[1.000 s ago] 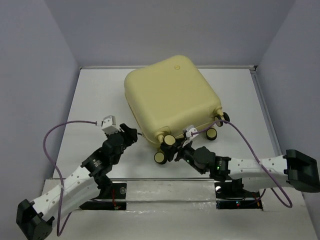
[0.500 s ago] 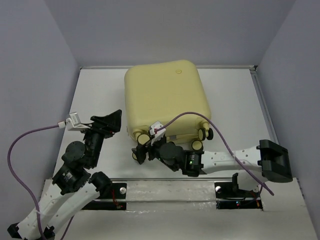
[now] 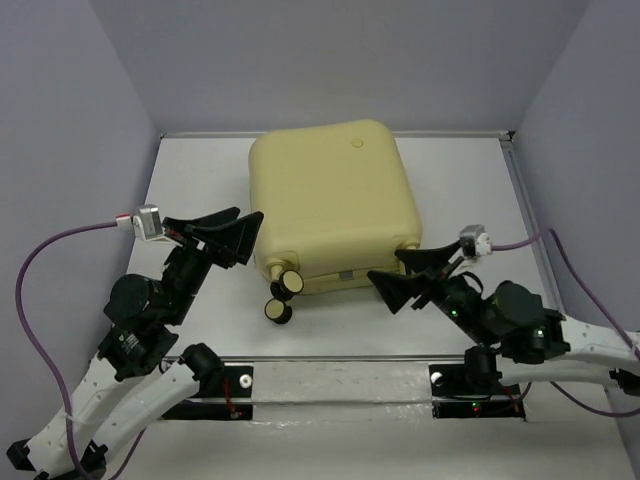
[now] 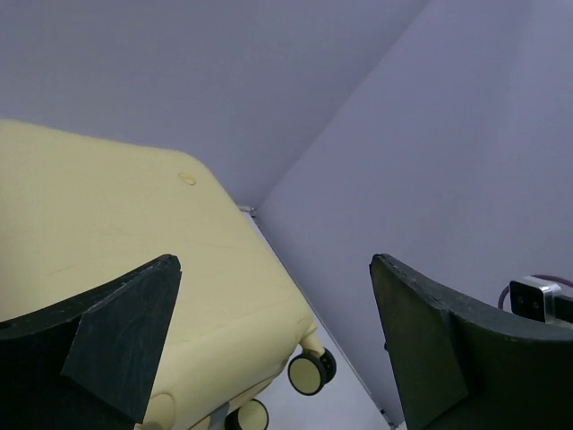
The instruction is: Pack the luggage
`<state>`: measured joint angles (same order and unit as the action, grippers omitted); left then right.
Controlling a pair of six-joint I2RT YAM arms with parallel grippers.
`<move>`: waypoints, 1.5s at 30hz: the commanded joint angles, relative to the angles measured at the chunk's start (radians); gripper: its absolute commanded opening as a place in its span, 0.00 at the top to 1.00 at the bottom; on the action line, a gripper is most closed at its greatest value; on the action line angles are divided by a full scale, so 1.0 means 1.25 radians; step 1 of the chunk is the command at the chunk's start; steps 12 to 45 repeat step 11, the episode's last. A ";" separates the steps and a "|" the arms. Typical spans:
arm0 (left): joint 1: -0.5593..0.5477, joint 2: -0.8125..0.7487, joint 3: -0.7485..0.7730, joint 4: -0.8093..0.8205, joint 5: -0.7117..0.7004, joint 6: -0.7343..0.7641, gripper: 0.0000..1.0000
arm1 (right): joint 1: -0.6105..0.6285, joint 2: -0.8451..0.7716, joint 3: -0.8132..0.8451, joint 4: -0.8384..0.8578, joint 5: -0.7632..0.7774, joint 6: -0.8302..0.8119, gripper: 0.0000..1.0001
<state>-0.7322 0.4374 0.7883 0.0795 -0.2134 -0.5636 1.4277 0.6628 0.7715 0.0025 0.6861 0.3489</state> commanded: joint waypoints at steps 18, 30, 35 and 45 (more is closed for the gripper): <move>0.000 0.012 0.034 0.052 0.054 0.061 0.01 | 0.003 -0.219 -0.034 -0.094 0.141 -0.105 0.00; 0.000 0.012 0.034 0.052 0.054 0.061 0.01 | 0.003 -0.219 -0.034 -0.094 0.141 -0.105 0.00; 0.000 0.012 0.034 0.052 0.054 0.061 0.01 | 0.003 -0.219 -0.034 -0.094 0.141 -0.105 0.00; 0.000 0.012 0.034 0.052 0.054 0.061 0.01 | 0.003 -0.219 -0.034 -0.094 0.141 -0.105 0.00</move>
